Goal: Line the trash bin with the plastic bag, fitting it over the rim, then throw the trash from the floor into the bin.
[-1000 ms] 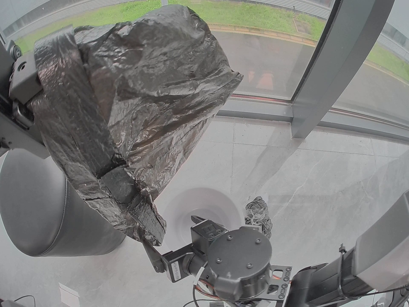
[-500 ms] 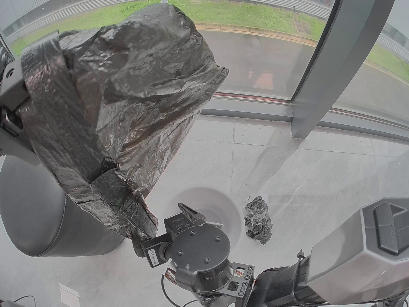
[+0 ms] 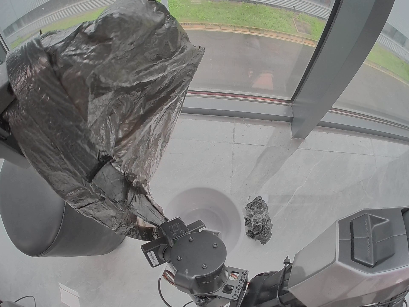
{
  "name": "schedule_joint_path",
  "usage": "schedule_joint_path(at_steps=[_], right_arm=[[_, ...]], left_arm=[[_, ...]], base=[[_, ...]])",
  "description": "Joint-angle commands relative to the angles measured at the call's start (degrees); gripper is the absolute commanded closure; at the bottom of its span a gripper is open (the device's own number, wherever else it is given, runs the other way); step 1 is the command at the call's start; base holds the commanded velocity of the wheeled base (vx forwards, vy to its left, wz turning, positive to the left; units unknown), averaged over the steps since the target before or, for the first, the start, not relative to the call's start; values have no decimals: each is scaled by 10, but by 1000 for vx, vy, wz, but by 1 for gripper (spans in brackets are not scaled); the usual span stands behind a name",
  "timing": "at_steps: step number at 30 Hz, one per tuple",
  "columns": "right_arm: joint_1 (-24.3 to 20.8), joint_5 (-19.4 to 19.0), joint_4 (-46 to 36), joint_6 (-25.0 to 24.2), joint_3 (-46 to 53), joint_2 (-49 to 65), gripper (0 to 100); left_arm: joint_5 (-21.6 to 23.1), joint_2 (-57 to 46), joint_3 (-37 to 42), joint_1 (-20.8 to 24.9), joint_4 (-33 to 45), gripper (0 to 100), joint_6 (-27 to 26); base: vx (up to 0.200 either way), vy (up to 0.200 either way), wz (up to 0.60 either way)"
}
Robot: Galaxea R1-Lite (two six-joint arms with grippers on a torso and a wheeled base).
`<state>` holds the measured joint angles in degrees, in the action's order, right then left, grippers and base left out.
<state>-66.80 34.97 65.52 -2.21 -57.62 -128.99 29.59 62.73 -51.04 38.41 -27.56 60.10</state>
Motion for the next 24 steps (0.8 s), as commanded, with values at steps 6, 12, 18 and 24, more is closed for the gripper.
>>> schedule_joint_path(at_steps=[6, 12, 18, 24], right_arm=[[6, -5, -6, 12, 48, 40, 100], [48, -55, -48, 59, 117, 131, 100], [88, -185, -145, 55, 163, 232, 100], [120, -337, -254, 35, 183, 288, 100]], left_arm=[[-1, -2, 23, -8, 0, 100, -3], [1, 2, 59, -57, 0, 100, -5], [3, 13, 96, -87, -9, 100, -11], [-9, 37, 142, -91, -15, 100, -131]], base=[[0, 0, 0], [0, 0, 0], [0, 0, 0], [0, 0, 0]])
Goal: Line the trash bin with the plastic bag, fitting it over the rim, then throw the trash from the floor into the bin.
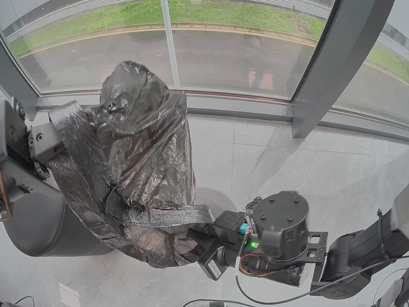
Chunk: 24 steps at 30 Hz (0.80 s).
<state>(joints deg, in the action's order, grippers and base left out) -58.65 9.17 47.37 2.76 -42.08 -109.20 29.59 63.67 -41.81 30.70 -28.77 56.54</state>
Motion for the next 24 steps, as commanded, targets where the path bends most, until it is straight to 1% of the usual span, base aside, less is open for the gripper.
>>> schedule_joint_path(at_steps=[1, 2, 3, 4, 5, 8, 10, 12, 15, 16, 17, 19, 21, 22, 23, 24], right_arm=[[42, -80, -76, -21, 25, 93, 100], [42, -80, -77, -26, 24, 94, 100], [46, -84, -82, -35, 18, 95, 100], [46, -84, -82, -35, 18, 95, 100], [52, -84, -84, -37, 16, 95, 100], [57, -85, -84, -38, 21, 92, 100], [57, -85, -85, -39, 24, 89, 100], [57, -86, -105, -39, 25, 90, 100], [66, -101, -167, -39, 18, 101, 100], [66, -101, -167, -39, 18, 101, 100], [72, -122, -210, -39, 8, 115, 100], [79, -137, -254, -40, -7, 124, 100], [79, -137, -254, -40, -7, 124, 100], [88, -140, -299, -40, -32, 131, 100], [90, -140, -333, -40, -50, 138, 100], [91, -140, -355, -40, -63, 140, 100]], left_arm=[[-21, 30, 59, -13, -2, 100, -129], [-30, 32, 62, -12, -2, 100, -147], [-64, 38, 69, -4, -1, 100, -200], [-64, 38, 69, -4, -1, 100, -200], [-131, 55, 66, 23, 6, 100, -264], [-222, 74, 60, 57, 6, 100, -306], [-263, 84, 57, 79, 6, 100, -312], [-286, 90, 56, 94, 5, 100, -314], [-299, 99, 56, 97, 4, 100, -315], [-299, 99, 56, 97, 4, 100, -315], [-309, 103, 55, 97, 4, 100, -315], [-329, 111, 54, 97, 4, 100, -314], [-329, 111, 54, 97, 4, 100, -314], [-357, 122, 53, 97, 1, 100, -311], [-366, 123, 52, 97, 1, 100, -309], [-366, 120, 53, 98, 1, 100, -309]], base=[[0, 0, 0], [0, 0, 0], [0, 0, 0], [0, 0, 0], [0, 0, 0], [0, 0, 0], [0, 0, 0], [0, 0, 0], [0, 0, 0], [0, 0, 0], [0, 0, 0], [0, 0, 0], [0, 0, 0], [0, 0, 0], [0, 0, 0], [0, 0, 0]])
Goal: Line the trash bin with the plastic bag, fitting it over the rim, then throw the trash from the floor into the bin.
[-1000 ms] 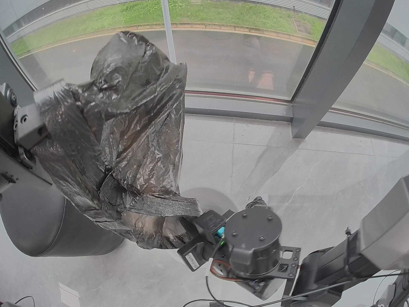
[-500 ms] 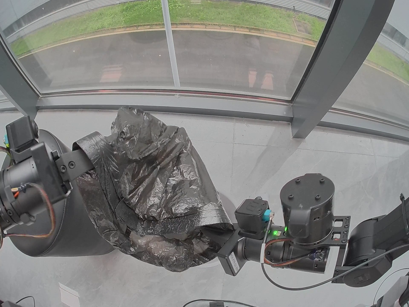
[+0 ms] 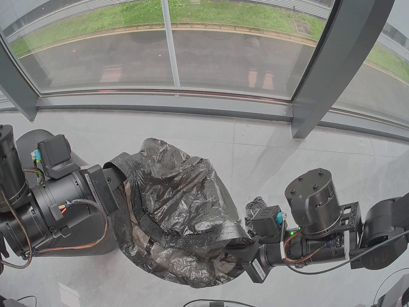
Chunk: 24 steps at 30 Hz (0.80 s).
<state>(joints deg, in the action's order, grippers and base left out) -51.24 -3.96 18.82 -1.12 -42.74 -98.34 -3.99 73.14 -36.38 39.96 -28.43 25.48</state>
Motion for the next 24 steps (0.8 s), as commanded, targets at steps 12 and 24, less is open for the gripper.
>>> schedule_joint_path(at_steps=[12, 24], right_arm=[[52, -68, -256, -7, -157, 47, 100], [56, -240, -438, -98, -290, 62, 100]], left_arm=[[-24, 24, 5, 11, 1, 100, 24], [89, -11, 3, 18, 5, 100, 146]], base=[[0, 0, 0], [0, 0, 0]])
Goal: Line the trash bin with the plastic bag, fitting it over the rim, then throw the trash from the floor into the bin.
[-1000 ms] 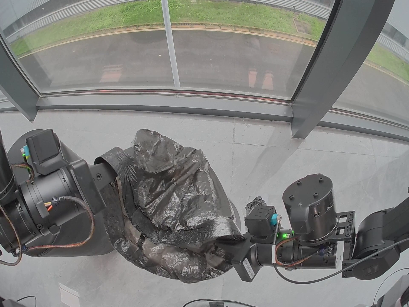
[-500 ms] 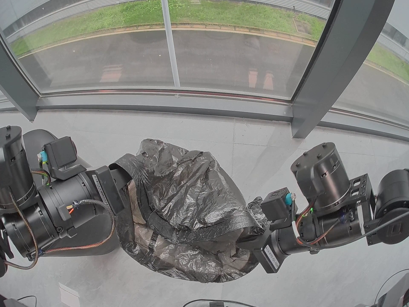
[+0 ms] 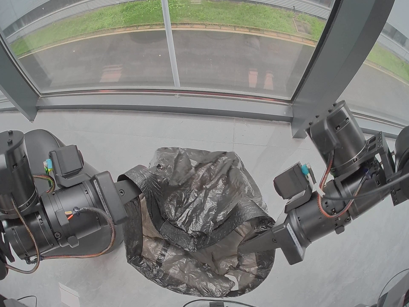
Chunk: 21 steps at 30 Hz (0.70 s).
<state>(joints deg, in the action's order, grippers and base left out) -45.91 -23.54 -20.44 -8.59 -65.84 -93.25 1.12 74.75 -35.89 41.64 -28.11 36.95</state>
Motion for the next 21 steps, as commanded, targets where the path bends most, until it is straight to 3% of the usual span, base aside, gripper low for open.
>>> schedule_joint_path(at_steps=[1, 8, 11, 14, 15, 17, 21], right_arm=[[3, -49, -53, -25, -64, 12, 100], [2, -60, -64, -27, -62, 2, 100], [-2, -61, -64, -31, -65, -9, 100], [-3, -68, -64, -38, -66, -12, 100], [-8, -104, -65, -57, -66, -15, 100], [-8, -128, -65, -64, -64, -18, 100], [-8, -137, -72, -66, -63, -22, 100]], left_arm=[[47, -32, -1, 1, 3, 100, 37], [139, -73, 1, -1, 23, 100, 123], [199, -78, 13, -18, 21, 100, 173], [216, -78, 19, -30, 21, 100, 178], [239, -76, 32, -51, 20, 100, 179], [252, -77, 40, -60, 18, 100, 181], [267, -81, 49, -64, 17, 100, 185]], base=[[0, 0, 0], [0, 0, 0], [0, 0, 0], [0, 0, 0], [0, 0, 0], [0, 0, 0], [0, 0, 0]])
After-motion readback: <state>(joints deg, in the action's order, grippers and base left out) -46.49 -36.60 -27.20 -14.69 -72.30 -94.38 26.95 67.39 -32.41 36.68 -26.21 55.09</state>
